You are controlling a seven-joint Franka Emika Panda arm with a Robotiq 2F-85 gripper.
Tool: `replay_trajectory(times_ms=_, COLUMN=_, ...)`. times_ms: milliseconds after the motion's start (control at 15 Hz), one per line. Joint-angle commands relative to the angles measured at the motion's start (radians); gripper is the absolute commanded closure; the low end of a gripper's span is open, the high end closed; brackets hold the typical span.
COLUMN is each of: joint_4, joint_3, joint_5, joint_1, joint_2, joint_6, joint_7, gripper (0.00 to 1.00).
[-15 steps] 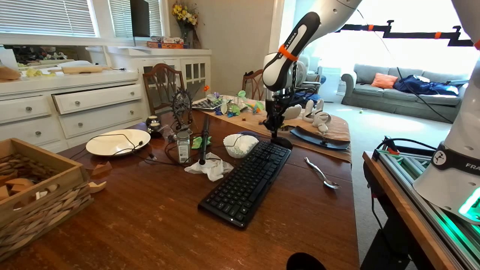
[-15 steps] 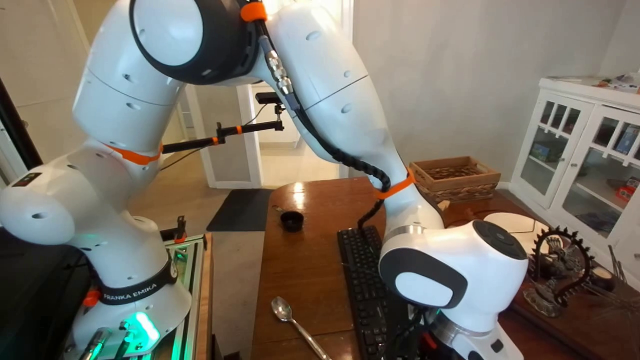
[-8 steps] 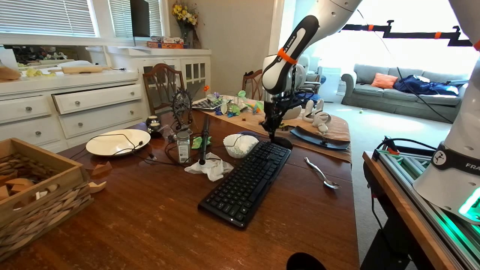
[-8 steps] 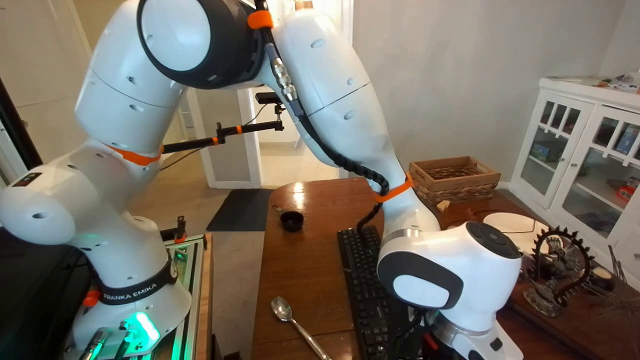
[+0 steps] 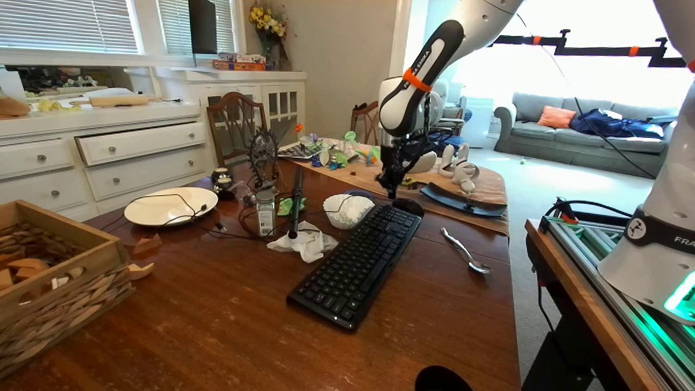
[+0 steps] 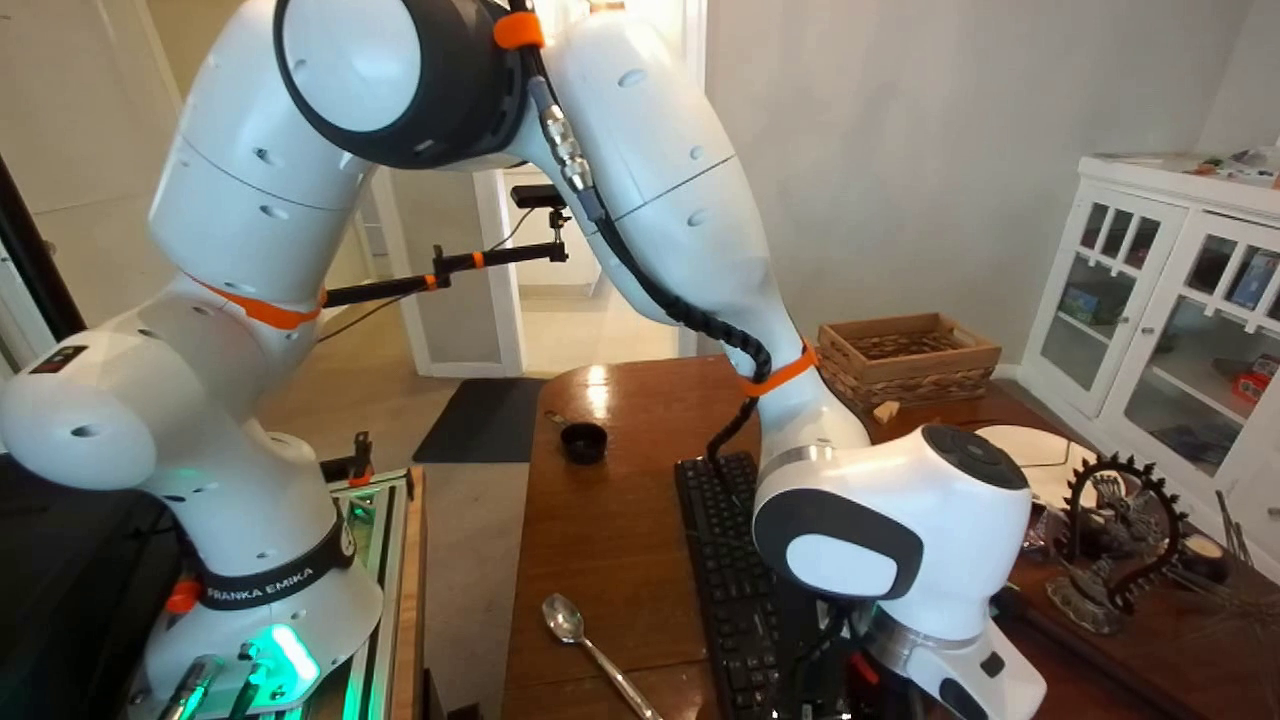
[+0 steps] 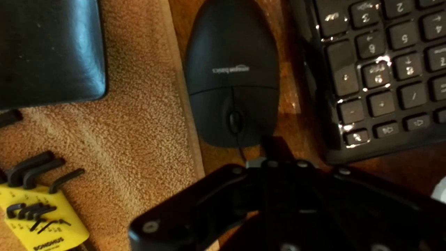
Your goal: Press a key on the keyboard.
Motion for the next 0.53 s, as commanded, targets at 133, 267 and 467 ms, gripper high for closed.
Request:
replay_trajectory(times_ms=133, joint_4=-0.135, joint_3=-0.076, joint_5=-0.131, joint_1=0.098, joint_2=-0.174, joint_6=-0.038, joint_7=0.106, gripper=1.0)
replay_trajectory(times_ms=267, joint_4=-0.171, joint_3=-0.063, joint_5=-0.138, joint_1=0.099, joint_2=-0.239, joint_6=-0.122, joint_7=0.095, gripper=0.72)
replay_trajectory(times_ms=467, joint_4=-0.224, joint_3=-0.058, joint_5=-0.169, joint_1=0.116, joint_2=-0.337, joint_6=-0.197, joint_7=0.097, gripper=0.51)
